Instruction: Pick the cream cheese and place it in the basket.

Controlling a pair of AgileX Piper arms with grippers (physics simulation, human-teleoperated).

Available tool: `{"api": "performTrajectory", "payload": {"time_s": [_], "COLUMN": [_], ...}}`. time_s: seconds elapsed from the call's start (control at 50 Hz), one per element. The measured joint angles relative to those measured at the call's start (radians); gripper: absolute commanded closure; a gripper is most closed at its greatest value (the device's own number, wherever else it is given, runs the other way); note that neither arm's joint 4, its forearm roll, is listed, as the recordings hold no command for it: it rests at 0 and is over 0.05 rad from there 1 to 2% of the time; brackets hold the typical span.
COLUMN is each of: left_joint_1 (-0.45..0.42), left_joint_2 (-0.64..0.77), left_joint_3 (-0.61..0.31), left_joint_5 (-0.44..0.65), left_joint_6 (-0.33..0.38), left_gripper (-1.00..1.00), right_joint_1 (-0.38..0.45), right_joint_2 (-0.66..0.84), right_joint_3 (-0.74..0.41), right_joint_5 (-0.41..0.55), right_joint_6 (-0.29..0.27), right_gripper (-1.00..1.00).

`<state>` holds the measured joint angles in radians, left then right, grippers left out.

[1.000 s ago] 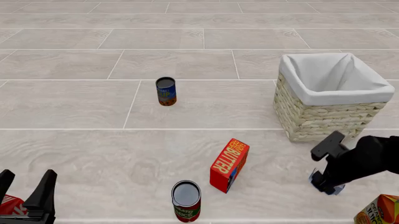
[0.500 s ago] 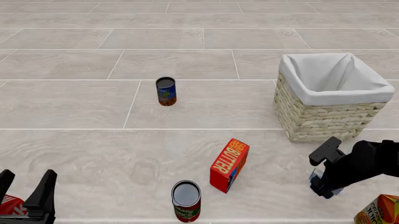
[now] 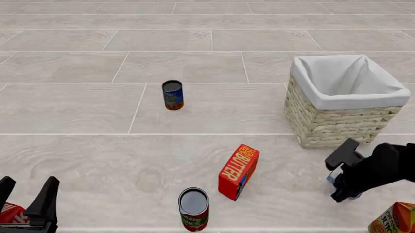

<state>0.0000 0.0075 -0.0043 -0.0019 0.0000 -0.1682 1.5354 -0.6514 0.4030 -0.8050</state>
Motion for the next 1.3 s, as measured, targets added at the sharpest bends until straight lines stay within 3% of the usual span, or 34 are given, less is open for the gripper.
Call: {"api": "performTrajectory", "payload": {"time_s": [0.48, 0.76, 0.84, 1.3], "left_joint_1": [0.0, 0.0, 0.0, 0.0], "left_joint_2": [0.0, 0.0, 0.0, 0.0], "left_joint_3": [0.0, 0.0, 0.0, 0.0], "left_joint_5": [0.0, 0.0, 0.0, 0.0], "left_joint_6": [0.0, 0.0, 0.0, 0.0], "left_gripper": [-1.0, -1.0, -1.0, -1.0], "right_joint_1": [0.036, 0.101, 0.123, 0.295], "right_joint_2": [-0.126, -0.229, -0.257, -0.424], "right_joint_3": [-0.039, -0.076, -0.088, -0.223], "right_joint_5": [0.11, 0.211, 0.242, 0.417], "right_joint_6": [-0.004, 0.037, 0.059, 0.31], "right_gripper": [1.0, 1.0, 1.0, 1.0]}}
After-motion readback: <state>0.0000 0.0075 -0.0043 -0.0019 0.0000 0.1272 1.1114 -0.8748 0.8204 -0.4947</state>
